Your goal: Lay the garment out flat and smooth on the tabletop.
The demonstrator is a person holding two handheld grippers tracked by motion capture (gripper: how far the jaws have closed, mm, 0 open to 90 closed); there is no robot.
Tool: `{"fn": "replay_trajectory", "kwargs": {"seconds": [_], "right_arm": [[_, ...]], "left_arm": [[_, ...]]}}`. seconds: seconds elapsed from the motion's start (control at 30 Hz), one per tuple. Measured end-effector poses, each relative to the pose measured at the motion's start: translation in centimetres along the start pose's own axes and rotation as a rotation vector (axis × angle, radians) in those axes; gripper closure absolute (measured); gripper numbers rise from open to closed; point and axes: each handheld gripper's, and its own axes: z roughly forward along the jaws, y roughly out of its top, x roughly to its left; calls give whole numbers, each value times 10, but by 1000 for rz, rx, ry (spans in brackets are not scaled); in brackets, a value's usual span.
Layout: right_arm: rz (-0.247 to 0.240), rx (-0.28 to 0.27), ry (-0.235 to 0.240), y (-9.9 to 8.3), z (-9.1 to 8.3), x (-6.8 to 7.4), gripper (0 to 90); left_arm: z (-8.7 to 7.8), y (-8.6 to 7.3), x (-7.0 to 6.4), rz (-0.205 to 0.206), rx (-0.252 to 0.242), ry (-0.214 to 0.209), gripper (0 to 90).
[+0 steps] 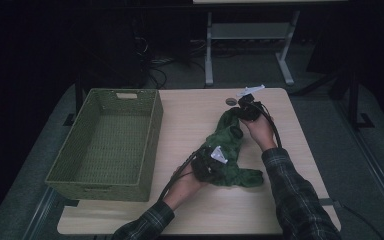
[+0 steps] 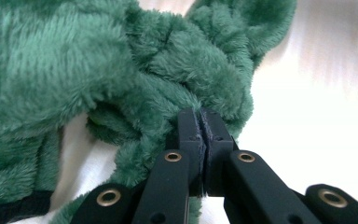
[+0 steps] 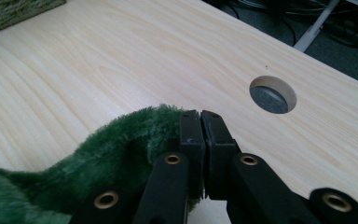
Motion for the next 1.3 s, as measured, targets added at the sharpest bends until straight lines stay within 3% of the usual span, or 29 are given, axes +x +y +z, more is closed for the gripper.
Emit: {"fn": "replay_trajectory", "kwargs": {"seconds": [0.33, 0.5, 0.57, 0.67, 0.73, 0.87, 1.1, 1.3], "right_arm": [[-27, 51, 16, -4, 7, 9, 878], [-12, 89, 16, -13, 19, 9, 877], [1, 105, 21, -18, 23, 9, 844], [16, 95, 23, -21, 21, 8, 720], [27, 85, 27, -22, 16, 7, 654], [39, 68, 45, -18, -3, 5, 614], [36, 30, 81, -18, -41, 9, 602], [41, 13, 136, -27, -65, 17, 651]], "left_arm": [[-14, -19, -18, 15, 11, -76, 887], [-14, -21, -18, 20, 11, -63, 877], [-13, -22, -16, 8, 4, -69, 864], [-13, -21, -16, 7, -9, -63, 834], [-14, -21, -16, 10, -17, -53, 799], [-16, -20, -16, 3, -29, -48, 766], [-20, -19, -16, -9, -56, -45, 698], [-21, -19, -16, -21, -58, -45, 691]]}}
